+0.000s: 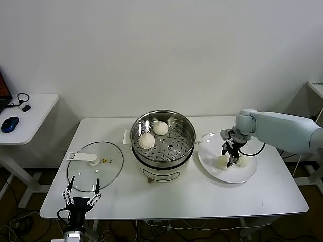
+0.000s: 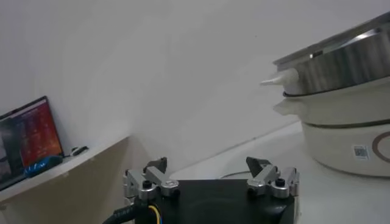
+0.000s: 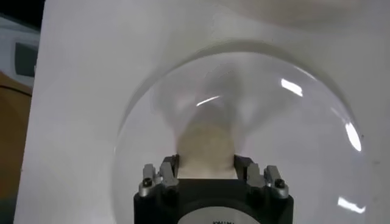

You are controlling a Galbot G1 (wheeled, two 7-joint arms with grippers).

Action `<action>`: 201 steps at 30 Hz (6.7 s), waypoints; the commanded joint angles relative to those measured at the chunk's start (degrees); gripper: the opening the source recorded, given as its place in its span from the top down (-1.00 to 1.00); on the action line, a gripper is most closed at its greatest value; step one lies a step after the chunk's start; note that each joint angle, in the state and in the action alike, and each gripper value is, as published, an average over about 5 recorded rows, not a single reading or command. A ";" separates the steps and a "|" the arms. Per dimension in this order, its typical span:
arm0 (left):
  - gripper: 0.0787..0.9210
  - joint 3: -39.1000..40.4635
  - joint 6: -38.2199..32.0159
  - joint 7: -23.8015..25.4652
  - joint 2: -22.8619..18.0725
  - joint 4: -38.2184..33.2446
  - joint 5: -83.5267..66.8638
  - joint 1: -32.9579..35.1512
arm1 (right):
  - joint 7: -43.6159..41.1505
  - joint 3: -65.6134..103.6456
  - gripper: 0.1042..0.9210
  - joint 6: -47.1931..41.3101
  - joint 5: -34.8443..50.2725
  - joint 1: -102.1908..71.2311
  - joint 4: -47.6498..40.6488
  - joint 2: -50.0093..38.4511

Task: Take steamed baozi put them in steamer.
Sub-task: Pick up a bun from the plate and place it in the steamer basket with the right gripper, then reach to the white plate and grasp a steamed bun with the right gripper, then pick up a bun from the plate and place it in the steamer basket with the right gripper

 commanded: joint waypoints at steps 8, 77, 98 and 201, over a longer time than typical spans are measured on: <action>-0.77 0.09 0.47 0.36 -2.80 -1.28 0.05 0.52 | -9.81 -11.60 -0.26 12.80 12.72 31.45 4.24 8.82; -0.77 -0.02 0.19 0.04 -2.80 0.46 -0.65 -0.28 | -3.55 0.59 -0.50 43.11 -11.69 12.39 3.63 28.90; -0.77 0.12 0.47 0.10 -2.80 0.13 -0.31 -0.43 | -9.69 -15.64 -0.76 34.58 6.79 27.92 -2.77 22.17; -0.77 0.75 -0.13 -1.28 -2.80 2.40 1.43 -0.67 | -0.71 -25.14 -0.24 4.43 24.82 28.18 7.48 2.72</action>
